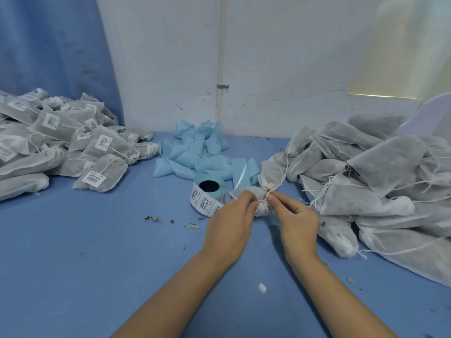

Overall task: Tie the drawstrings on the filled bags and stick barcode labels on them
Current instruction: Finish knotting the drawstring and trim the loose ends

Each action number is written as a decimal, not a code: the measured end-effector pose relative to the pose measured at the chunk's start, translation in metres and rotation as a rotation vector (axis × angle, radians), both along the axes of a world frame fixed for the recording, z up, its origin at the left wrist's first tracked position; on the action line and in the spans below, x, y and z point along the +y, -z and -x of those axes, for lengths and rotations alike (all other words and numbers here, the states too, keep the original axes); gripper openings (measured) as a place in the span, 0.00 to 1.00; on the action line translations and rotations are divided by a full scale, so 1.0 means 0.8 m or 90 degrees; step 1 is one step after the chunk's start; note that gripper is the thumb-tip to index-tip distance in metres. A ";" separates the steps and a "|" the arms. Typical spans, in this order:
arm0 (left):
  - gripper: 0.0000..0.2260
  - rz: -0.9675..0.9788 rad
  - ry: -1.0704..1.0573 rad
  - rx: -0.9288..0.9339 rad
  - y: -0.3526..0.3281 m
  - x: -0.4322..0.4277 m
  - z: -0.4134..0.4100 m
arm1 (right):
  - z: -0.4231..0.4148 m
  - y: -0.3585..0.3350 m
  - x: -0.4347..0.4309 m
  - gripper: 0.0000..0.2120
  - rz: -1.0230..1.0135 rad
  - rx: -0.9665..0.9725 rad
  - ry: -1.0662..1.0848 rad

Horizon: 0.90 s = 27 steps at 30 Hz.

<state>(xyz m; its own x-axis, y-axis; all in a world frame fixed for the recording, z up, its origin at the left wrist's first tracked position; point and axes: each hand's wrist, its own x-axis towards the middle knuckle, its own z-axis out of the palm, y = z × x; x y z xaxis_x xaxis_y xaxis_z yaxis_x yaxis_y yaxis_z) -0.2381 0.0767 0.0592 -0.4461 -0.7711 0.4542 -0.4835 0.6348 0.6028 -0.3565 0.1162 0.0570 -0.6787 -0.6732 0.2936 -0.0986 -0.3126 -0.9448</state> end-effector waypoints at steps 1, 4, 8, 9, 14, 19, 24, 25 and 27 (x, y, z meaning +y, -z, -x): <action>0.08 -0.040 0.004 0.031 0.000 -0.001 0.000 | 0.000 -0.001 0.000 0.08 -0.001 -0.005 -0.012; 0.05 -0.124 -0.010 0.115 0.002 -0.005 -0.001 | -0.004 -0.003 0.001 0.08 -0.015 0.026 -0.051; 0.05 -0.132 -0.032 0.161 0.003 -0.010 -0.003 | -0.010 -0.005 0.006 0.11 -0.043 0.191 -0.052; 0.05 -0.119 -0.037 0.147 0.003 -0.010 -0.004 | -0.011 -0.005 0.007 0.11 -0.049 0.244 -0.044; 0.07 0.033 -0.072 0.106 0.002 -0.002 -0.004 | -0.015 -0.001 0.006 0.04 -0.072 0.389 0.018; 0.06 -0.168 0.085 0.299 0.001 0.003 0.003 | -0.020 0.002 0.004 0.06 -0.077 0.343 0.037; 0.07 -0.325 0.143 0.456 0.000 0.001 0.009 | -0.026 -0.004 0.003 0.08 -0.061 0.126 -0.041; 0.07 -0.317 0.141 0.451 0.001 -0.001 0.009 | -0.026 -0.005 0.002 0.07 -0.069 0.083 -0.059; 0.07 -0.285 0.137 0.432 0.002 -0.004 0.009 | -0.023 -0.004 0.000 0.06 -0.097 -0.005 -0.100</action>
